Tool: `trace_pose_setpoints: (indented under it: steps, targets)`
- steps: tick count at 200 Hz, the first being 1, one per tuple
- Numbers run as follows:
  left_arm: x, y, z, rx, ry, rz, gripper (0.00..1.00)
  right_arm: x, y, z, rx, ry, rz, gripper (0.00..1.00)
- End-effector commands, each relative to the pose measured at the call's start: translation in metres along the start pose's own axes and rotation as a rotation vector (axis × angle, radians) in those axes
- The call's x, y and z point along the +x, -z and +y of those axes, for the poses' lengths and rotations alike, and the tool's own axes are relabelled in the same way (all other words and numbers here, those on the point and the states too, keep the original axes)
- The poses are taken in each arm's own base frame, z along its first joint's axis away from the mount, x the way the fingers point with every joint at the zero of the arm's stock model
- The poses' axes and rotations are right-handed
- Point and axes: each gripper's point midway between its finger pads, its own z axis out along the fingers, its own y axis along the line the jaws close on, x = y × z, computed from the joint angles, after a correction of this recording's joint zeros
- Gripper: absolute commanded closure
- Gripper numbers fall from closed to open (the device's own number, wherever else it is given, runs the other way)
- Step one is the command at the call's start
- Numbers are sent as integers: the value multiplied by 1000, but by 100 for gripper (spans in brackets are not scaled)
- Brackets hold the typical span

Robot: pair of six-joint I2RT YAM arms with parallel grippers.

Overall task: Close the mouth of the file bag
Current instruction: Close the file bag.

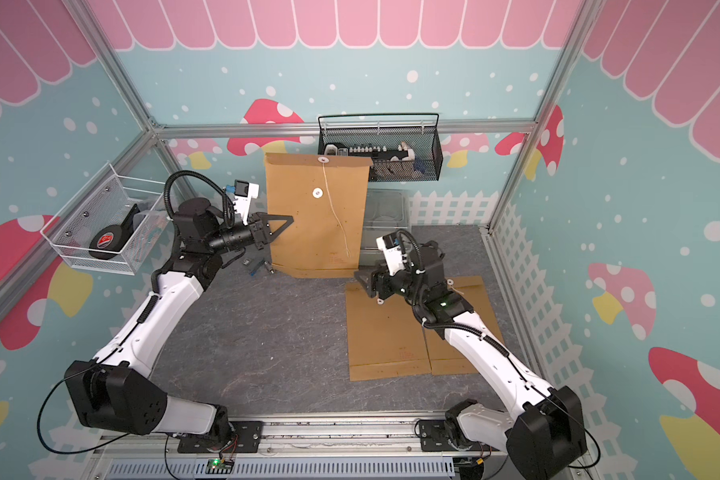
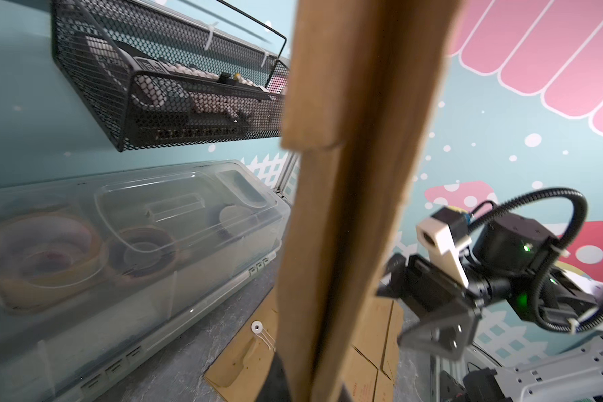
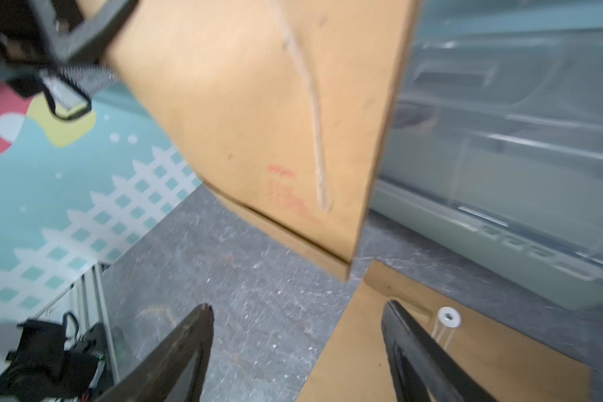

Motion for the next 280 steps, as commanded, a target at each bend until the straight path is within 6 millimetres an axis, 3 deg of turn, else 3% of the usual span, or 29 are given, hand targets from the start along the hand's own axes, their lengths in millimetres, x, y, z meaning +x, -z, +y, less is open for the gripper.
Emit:
trace_pose_setpoints:
  steps: [1,25,60,78,98,120,136,161,199,230,280]
  targets:
    - [-4,-3,-28,128,-58,14,99,-52,10,0,-61,-45,-142,19]
    - [11,-12,-47,202,-49,67,96,-84,9,0,-109,-35,-186,17]
    - [25,-19,-64,276,-37,105,96,-95,-5,-2,-152,-14,-172,17]
    - [24,-18,-63,272,-41,99,96,-100,1,8,-222,7,-182,34]
    - [21,-19,-59,266,-30,94,94,-107,11,21,-332,2,-227,71]
    - [21,-20,-55,250,-16,98,72,-110,14,24,-388,-30,-249,100]
    - [15,-10,-51,234,-21,86,56,-110,17,25,-409,-33,-255,100]
    - [-11,7,-40,228,-10,10,47,-113,26,30,-466,-43,-256,100]
    - [-14,-19,-41,285,-1,53,43,-116,25,38,-562,-76,-246,100]
    - [-15,-31,-24,283,12,73,42,-115,26,42,-597,-76,-234,100]
    - [-32,-25,-1,224,1,61,37,-117,35,53,-630,-39,-224,100]
